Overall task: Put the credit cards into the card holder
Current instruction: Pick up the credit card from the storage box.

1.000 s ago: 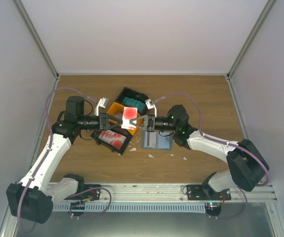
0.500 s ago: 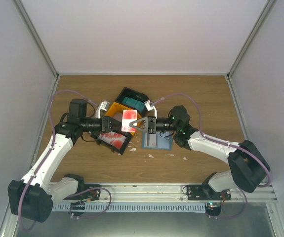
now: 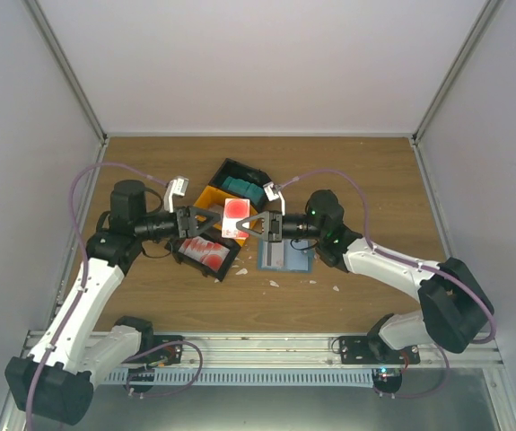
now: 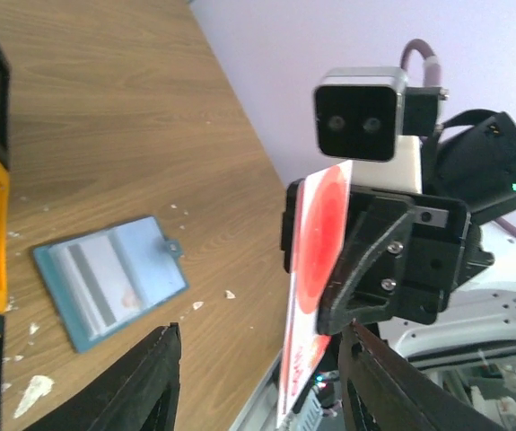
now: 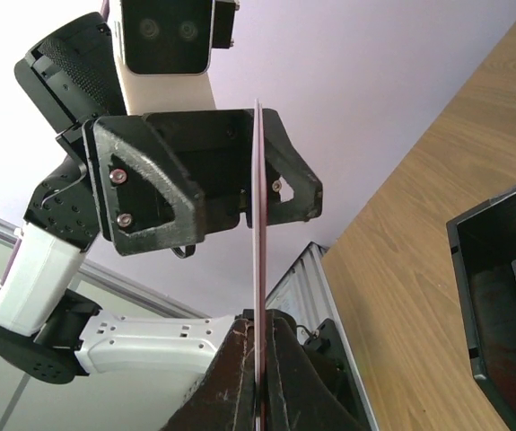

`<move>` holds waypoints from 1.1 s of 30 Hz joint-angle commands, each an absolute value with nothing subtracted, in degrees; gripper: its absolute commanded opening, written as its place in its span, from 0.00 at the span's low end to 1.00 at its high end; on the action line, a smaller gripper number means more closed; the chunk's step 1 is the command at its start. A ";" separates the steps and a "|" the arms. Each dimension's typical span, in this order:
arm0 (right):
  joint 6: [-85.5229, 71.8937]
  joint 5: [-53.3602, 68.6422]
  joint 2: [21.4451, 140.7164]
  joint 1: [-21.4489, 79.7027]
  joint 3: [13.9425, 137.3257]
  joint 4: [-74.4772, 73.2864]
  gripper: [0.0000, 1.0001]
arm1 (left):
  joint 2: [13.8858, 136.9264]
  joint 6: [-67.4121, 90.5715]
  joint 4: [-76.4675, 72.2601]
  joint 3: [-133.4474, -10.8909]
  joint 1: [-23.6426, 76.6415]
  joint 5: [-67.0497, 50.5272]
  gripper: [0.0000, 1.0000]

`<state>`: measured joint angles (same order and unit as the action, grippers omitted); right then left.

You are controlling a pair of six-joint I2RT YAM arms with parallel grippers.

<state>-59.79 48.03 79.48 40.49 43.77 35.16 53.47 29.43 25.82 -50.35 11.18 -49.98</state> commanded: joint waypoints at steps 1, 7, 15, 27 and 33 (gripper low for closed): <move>-58.74 48.55 78.86 40.67 45.44 35.84 0.01 | 53.52 29.97 19.39 -48.81 10.99 -57.23 0.49; -59.19 49.20 79.11 40.74 45.74 36.40 0.00 | 54.08 29.30 20.05 -48.33 10.99 -56.83 0.38; -59.79 49.80 79.83 40.83 45.79 37.31 0.01 | 54.72 28.46 19.74 -47.00 11.03 -59.18 0.37; -60.16 50.42 80.08 41.02 45.58 38.05 0.00 | 56.00 27.64 21.01 -46.10 11.16 -58.61 0.27; -59.63 49.50 80.02 41.03 45.68 36.85 0.00 | 55.06 27.33 21.74 -46.77 11.12 -57.10 0.29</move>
